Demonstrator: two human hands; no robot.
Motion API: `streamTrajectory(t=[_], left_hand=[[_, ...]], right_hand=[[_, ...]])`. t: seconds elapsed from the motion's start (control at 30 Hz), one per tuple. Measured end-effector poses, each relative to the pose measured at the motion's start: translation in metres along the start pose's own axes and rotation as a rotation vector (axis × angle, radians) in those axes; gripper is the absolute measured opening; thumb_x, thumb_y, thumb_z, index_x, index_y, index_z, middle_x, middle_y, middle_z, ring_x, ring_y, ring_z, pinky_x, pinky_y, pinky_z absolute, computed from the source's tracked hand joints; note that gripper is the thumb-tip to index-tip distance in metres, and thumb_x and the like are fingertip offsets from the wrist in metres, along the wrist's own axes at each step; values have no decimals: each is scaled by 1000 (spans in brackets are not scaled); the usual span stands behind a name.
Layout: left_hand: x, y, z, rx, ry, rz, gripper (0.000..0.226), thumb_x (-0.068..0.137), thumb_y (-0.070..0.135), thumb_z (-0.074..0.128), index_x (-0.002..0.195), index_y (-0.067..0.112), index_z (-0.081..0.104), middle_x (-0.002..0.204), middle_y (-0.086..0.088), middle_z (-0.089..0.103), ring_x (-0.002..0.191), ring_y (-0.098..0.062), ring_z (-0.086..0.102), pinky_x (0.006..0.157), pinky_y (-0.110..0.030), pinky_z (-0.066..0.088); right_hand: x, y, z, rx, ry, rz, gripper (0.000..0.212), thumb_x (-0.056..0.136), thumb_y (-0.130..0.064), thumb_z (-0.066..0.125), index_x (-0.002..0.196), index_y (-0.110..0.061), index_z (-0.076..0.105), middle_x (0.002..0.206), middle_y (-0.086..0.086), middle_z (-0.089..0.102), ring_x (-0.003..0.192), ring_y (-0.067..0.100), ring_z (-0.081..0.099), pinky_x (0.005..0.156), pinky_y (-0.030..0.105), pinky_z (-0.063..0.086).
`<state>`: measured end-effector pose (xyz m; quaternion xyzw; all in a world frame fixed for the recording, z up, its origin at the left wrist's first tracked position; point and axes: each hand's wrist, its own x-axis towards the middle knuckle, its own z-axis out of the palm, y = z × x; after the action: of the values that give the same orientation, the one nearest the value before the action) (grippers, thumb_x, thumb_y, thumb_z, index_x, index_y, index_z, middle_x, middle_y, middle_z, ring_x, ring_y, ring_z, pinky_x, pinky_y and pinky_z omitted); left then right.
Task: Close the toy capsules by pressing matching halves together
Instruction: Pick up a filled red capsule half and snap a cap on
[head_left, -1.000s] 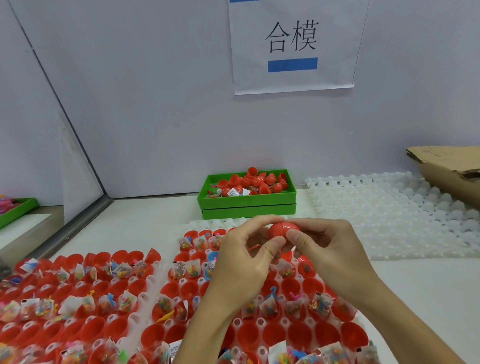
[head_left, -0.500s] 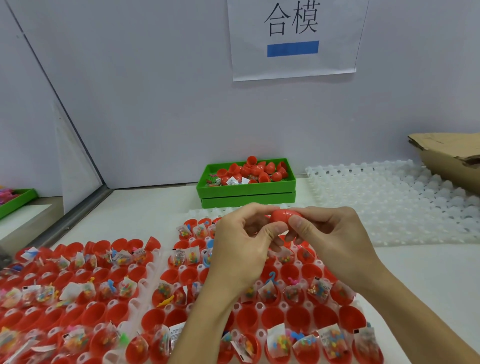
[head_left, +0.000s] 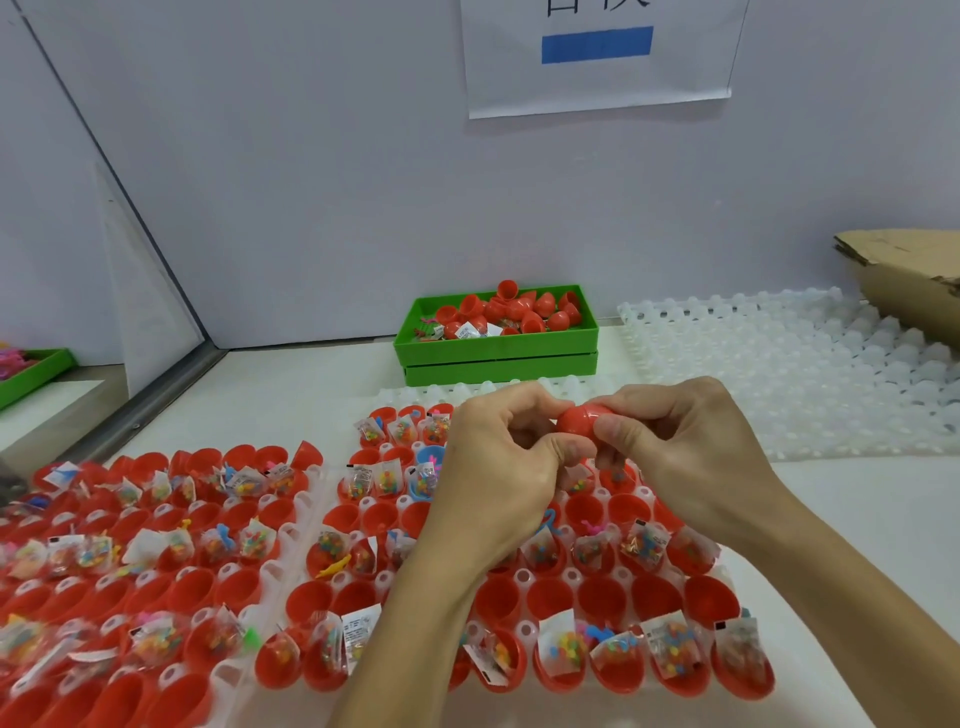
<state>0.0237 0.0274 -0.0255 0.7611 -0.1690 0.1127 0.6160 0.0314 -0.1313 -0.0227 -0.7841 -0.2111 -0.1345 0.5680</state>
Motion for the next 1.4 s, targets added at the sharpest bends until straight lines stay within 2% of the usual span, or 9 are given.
streamTrajectory(t=[0.13, 0.33, 0.47, 0.63, 0.73, 0.9, 1.07, 1.2, 1.4], left_hand=[[-1, 0, 1, 25, 8, 36, 19, 83, -4, 73, 79, 14, 67, 63, -7, 68, 47, -4, 62, 48, -13, 48], [1, -5, 3, 208, -19, 94, 27, 83, 3, 75, 90, 21, 56, 72, 3, 69, 64, -10, 69, 58, -18, 55], [2, -6, -1, 262, -28, 156, 41, 81, 11, 78, 107, 35, 57, 69, 9, 64, 59, -7, 61, 55, -13, 48], [1, -4, 0, 397, -47, 298, 36, 78, 13, 73, 109, 31, 64, 64, 30, 56, 62, 7, 56, 57, -2, 39], [0, -2, 2, 442, -43, 264, 36, 73, 18, 80, 106, 27, 67, 64, 21, 54, 62, 4, 52, 57, -6, 38], [2, 4, -7, 21, -80, -95, 74, 66, 48, 80, 133, 30, 54, 120, 15, 62, 103, 6, 63, 77, -14, 54], [1, 7, 6, -354, -138, -203, 37, 77, 23, 72, 111, 9, 71, 100, -14, 76, 94, -28, 73, 86, -35, 59], [1, 3, 9, -360, -61, -188, 24, 84, 5, 68, 107, 1, 73, 97, -17, 76, 91, -30, 74, 83, -40, 61], [-1, 5, 9, -285, 5, -163, 19, 83, -1, 72, 92, 15, 77, 87, -9, 77, 84, -25, 75, 78, -38, 62]], right_hand=[[2, -1, 0, -22, 5, -27, 29, 88, 0, 66, 78, -23, 78, 61, -3, 66, 56, 11, 61, 55, 24, 49], [3, -1, -2, -108, -26, 8, 29, 87, 3, 66, 105, -17, 76, 83, -6, 70, 80, 13, 65, 77, 31, 55], [-2, -4, 1, -93, -28, 70, 37, 92, -6, 62, 124, -22, 67, 95, 1, 74, 90, 14, 69, 87, 36, 56], [-7, -9, 7, -24, -121, 85, 19, 86, -13, 70, 101, -23, 74, 88, -1, 75, 85, 15, 72, 83, 39, 59], [-6, -5, 6, 65, -128, 134, 17, 89, -10, 67, 95, -23, 76, 84, -1, 76, 82, 14, 74, 78, 34, 61], [-4, 2, 2, 392, -44, 206, 27, 84, -40, 61, 98, -24, 77, 94, 3, 77, 91, 20, 74, 74, 21, 58], [-4, 1, 9, 566, -78, 169, 41, 87, -46, 56, 98, -12, 77, 99, 15, 76, 96, 31, 73, 81, 34, 60], [-6, 0, 14, 530, -86, 112, 35, 95, -33, 50, 100, -10, 76, 98, 11, 76, 91, 27, 74, 74, 25, 59], [-6, 1, 17, 485, -91, 102, 37, 96, -29, 46, 103, -7, 74, 97, 12, 76, 90, 27, 73, 74, 27, 58]])
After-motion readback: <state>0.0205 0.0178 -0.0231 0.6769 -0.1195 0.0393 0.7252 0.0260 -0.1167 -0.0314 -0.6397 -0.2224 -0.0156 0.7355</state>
